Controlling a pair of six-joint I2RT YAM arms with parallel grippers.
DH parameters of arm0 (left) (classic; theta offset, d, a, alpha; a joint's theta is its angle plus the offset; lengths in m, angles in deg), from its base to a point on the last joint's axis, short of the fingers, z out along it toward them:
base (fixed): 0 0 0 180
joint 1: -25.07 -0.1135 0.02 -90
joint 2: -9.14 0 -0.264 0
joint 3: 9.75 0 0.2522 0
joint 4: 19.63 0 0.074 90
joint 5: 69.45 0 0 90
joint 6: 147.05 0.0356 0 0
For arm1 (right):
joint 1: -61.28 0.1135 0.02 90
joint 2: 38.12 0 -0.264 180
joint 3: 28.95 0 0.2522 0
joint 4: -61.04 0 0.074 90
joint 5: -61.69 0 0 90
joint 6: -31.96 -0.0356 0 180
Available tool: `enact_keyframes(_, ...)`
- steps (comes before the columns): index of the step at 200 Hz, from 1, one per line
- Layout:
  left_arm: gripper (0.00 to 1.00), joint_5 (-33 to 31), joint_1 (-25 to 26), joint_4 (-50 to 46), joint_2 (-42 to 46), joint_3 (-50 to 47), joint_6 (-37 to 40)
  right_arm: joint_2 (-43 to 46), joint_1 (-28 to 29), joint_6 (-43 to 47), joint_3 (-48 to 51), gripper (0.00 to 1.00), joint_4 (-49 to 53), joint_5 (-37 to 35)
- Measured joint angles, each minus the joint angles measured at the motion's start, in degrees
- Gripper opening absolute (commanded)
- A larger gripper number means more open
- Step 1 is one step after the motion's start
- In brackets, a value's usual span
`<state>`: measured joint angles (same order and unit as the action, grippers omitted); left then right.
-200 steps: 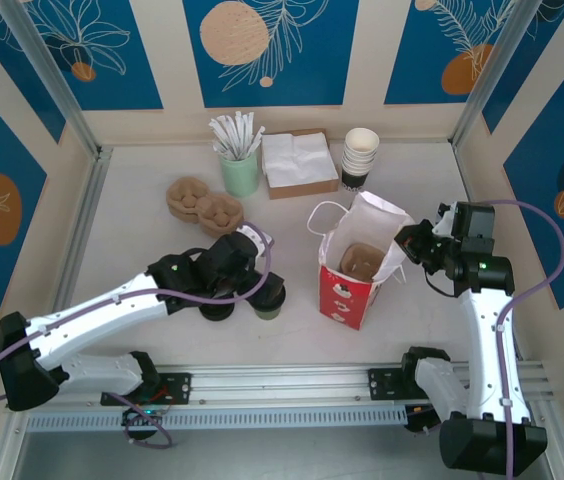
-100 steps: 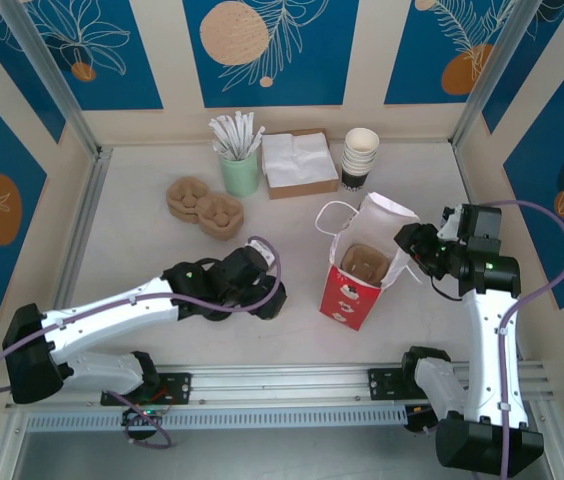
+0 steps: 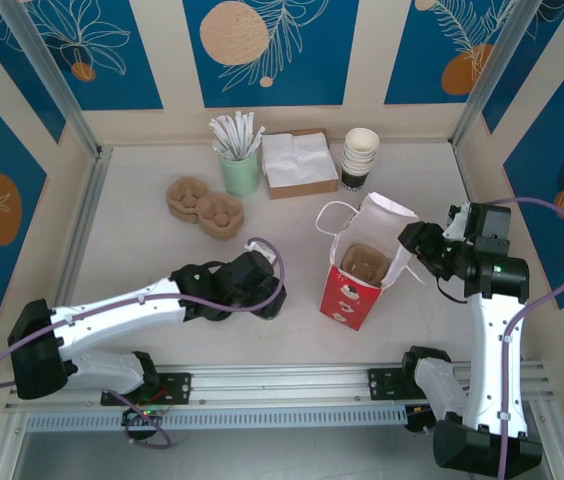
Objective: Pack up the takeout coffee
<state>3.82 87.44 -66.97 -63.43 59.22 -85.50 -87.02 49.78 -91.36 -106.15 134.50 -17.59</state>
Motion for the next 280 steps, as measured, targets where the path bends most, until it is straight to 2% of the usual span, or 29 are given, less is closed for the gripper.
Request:
enact_keyframes(108, 0.82, -1.8, 2.7, -0.1, -3.0, -0.1, -1.9, 0.0, -0.7, 0.0, 0.0, 0.55, 0.0, 0.2)
enact_keyframes(280, 0.78, -4.0, 3.6, -1.1, -5.4, 1.0, -3.7, 0.8, -2.8, 0.6, 0.2, 0.55, 0.0, 1.6)
